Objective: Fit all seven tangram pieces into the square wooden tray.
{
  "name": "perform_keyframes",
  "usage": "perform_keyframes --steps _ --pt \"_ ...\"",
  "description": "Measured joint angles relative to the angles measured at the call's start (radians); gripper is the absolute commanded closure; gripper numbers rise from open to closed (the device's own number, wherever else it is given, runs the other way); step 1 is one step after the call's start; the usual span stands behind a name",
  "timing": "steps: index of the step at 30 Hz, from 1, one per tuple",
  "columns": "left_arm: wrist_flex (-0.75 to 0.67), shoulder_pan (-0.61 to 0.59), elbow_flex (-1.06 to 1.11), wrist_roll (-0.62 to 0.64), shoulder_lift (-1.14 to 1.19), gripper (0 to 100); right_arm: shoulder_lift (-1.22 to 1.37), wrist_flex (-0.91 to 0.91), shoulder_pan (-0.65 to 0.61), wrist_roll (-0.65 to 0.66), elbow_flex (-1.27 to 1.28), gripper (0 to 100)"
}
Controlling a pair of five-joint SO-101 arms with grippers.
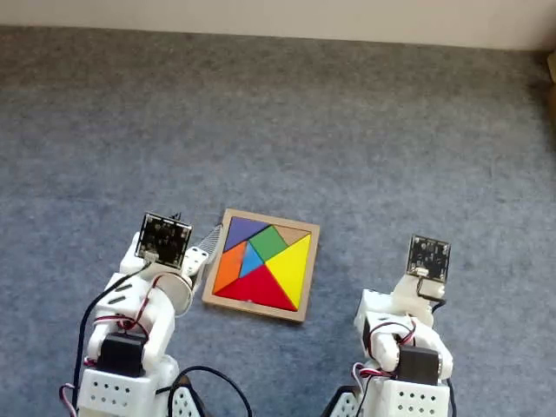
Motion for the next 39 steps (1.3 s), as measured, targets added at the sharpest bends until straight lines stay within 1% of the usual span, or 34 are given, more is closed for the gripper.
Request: perform_keyframes --steps 3,5,10,13,25,28,31,34,39 --pt "0.000 0.000 0.008 0.000 -0.002 77 0.000 0.000 0.000 0.000 0.000 98.2" --pt "0.000 0.000 0.009 0.000 -0.002 79 0.000 0.000 0.000 0.000 0.000 98.2" --pt "0.000 0.000 0.009 -0.002 -0.002 91 0.000 0.000 0.000 0.000 0.000 98.2" --pt "0.000 0.000 0.009 -0.002 -0.002 95 0.000 0.000 0.000 0.000 0.000 98.2" --pt "0.000 -0.002 0.081 0.000 -0.002 95 0.000 0.000 0.000 0.000 0.000 98.2" --pt "0.000 -0.038 0.081 0.000 -0.002 95 0.000 0.000 0.000 0.000 0.000 98.2" --pt "0.003 -0.077 0.081 0.000 -0.002 95 0.000 0.000 0.032 0.000 0.000 98.2" --pt "0.051 -0.106 0.081 0.000 -0.002 95 0.000 0.000 0.061 0.000 0.000 98.2" --pt "0.120 -0.110 0.081 0.000 -0.002 95 0.000 0.000 0.078 0.000 0.000 98.2"
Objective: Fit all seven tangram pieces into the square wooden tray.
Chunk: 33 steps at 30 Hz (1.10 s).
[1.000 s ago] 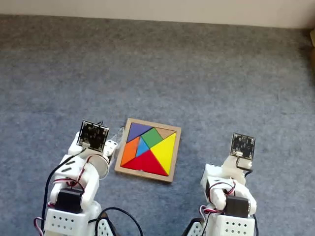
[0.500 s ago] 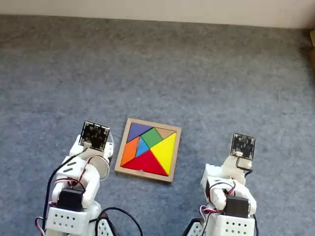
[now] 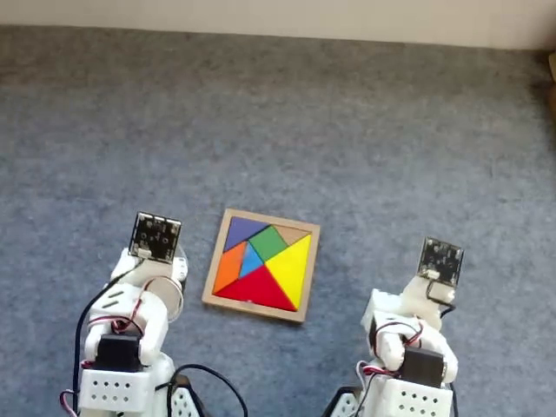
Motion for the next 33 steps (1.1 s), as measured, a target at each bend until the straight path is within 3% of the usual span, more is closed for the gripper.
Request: perform_keyframes --steps 4,14,33 --pt "0.054 0.000 0.000 -0.002 0.000 95 0.000 0.000 0.000 0.000 0.000 98.2" --pt "0.390 0.000 0.000 -0.002 0.000 95 0.000 0.000 0.000 0.000 0.000 98.2" --pt "0.408 0.000 0.000 -0.002 0.000 95 0.000 0.000 0.000 0.000 0.000 98.2"
